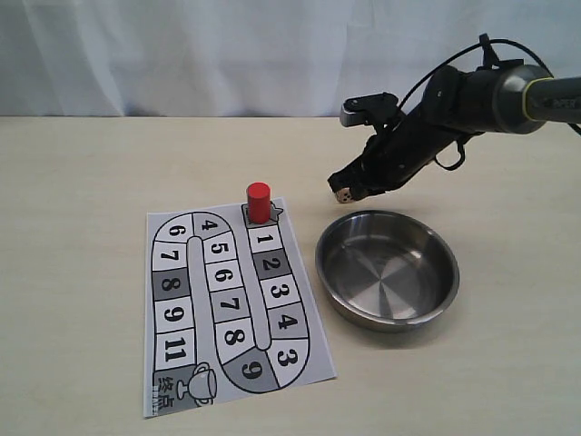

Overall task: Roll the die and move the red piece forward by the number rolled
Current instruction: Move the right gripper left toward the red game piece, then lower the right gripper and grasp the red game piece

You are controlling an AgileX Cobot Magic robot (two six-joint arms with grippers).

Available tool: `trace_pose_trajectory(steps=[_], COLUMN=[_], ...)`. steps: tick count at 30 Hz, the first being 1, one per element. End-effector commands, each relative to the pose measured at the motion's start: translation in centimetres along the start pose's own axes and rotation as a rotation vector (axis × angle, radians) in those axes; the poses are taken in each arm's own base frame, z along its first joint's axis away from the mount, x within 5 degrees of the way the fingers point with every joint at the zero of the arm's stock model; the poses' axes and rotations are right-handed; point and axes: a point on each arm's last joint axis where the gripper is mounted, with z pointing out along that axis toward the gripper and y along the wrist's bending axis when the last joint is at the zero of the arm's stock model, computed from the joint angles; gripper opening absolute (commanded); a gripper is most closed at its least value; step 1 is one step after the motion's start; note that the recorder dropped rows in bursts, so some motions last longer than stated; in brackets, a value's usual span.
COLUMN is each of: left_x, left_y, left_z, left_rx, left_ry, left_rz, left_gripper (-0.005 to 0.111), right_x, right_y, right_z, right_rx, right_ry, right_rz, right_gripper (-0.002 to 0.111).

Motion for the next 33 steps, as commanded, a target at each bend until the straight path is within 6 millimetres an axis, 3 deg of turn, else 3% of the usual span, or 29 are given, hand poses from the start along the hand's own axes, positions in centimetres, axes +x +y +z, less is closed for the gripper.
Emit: trace_pose_trajectory(steps=[1,5,8,14,21,23,25,28,33], left_x=[-0.2,-0.2,-0.2,-0.2,-0.2,-0.2,-0.2,-0.2,-0.2], left_y=[-0.1,-0.1,-0.1,-0.1,-0.1,-0.1,-0.1,-0.1,-0.1], left_z=[0.0,0.0,0.0,0.0,0.0,0.0,0.0,0.0,0.0], left_rx=[0.008,0.008,0.008,0.008,0.008,0.008,0.008,0.008,0.008], left_ry=[-0.010,-0.012,-0.012,-0.012,-0.012,-0.012,-0.012,-0.012,-0.009], left_rz=[-0.008,-0.008,-0.008,-0.008,-0.008,-0.008,-0.008,-0.008,-0.008], left_gripper=[0.000,0.000,0.000,0.000,0.000,0.000,0.000,0.000,0.000], right_x=[-0.8,-1.1,-1.5,-2.4,-3.5,-3.8,-3.9,-3.9,-3.7], right_y=[0.4,1.1,2.7,6.5,10.5,11.6,12.4,13.3,13.0], right_z=[-2.5,-4.5,-5.5,-5.4,-5.1,-4.9,-4.4,-2.7,0.2], right_rx=[-0.004,-0.025,-0.046,-0.063,-0.115,-0.122,-0.117,-0.101,-0.056], right_ry=[-0.023,-0.014,-0.021,-0.075,-0.202,-0.234,-0.263,-0.299,-0.347], right_rz=[-0.018,-0.023,-0.051,-0.129,-0.123,-0.129,-0.140,-0.147,-0.138], right_gripper=[0.004,0.004,0.004,0.008,0.055,0.067,0.073,0.073,0.073])
